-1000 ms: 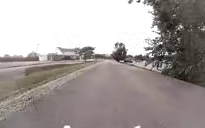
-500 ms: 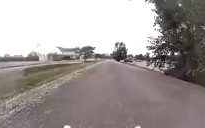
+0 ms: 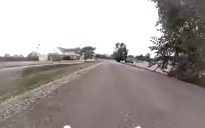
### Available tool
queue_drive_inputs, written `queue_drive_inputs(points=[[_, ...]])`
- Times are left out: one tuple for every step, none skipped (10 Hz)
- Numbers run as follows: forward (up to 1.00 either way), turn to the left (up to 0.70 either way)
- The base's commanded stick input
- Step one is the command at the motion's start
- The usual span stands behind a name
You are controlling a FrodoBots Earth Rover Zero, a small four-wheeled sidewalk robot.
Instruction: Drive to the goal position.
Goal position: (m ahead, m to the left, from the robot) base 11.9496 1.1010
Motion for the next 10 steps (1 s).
queue_drive_inputs(points=[[0.7,0.0],[0.7,0.0],[0.7,0.0],[0.7,-0.02],[0.7,-0.1],[0.7,-0.31],[0.7,-0.16],[0.7,0.0],[0.7,0.0],[0.7,0.0]])
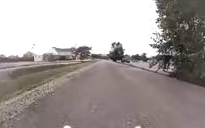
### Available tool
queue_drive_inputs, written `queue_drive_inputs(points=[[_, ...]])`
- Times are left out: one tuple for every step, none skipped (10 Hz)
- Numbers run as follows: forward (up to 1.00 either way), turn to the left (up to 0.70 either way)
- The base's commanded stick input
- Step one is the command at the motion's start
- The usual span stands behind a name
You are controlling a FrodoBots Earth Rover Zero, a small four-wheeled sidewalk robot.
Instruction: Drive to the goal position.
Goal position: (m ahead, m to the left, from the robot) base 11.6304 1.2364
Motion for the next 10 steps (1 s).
queue_drive_inputs(points=[[0.7,0.0],[0.7,0.0],[0.7,0.0],[0.7,0.0],[0.7,0.0],[0.7,0.0],[0.7,0.0],[0.7,0.0],[0.7,0.0],[0.7,0.0]])
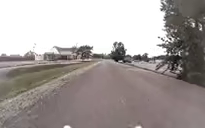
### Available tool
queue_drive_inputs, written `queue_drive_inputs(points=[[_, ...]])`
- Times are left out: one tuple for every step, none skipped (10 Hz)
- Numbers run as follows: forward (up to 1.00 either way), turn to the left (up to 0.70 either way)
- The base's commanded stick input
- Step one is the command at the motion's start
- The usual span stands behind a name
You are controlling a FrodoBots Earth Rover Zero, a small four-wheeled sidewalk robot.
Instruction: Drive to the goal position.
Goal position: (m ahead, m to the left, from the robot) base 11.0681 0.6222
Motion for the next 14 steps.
queue_drive_inputs(points=[[0.7,0.0],[0.7,0.0],[0.7,0.13],[0.7,0.32],[0.7,0.35],[0.7,0.03],[0.7,0.0],[0.7,0.0],[0.7,0.0],[0.7,0.0],[0.7,0.0],[0.7,0.0],[0.7,-0.35],[0.7,-0.35]])
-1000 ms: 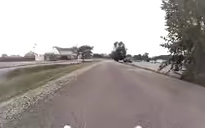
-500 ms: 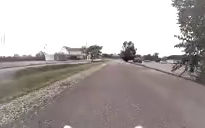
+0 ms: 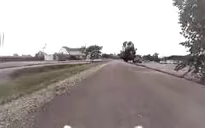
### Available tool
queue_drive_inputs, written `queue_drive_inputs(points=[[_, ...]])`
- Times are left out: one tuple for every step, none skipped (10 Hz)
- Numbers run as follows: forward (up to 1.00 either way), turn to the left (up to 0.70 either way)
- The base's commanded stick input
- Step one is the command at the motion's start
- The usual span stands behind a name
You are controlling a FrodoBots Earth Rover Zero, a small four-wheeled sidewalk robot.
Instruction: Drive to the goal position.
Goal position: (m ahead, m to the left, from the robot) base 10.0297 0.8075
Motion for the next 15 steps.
queue_drive_inputs(points=[[0.7,-0.34],[0.7,0.0],[0.7,0.0],[0.7,0.0],[0.7,0.0],[0.7,0.0],[0.7,0.0],[0.7,0.0],[0.7,0.0],[0.7,0.0],[0.7,0.0],[0.7,0.0],[0.7,0.0],[0.7,0.0],[0.7,0.0]])
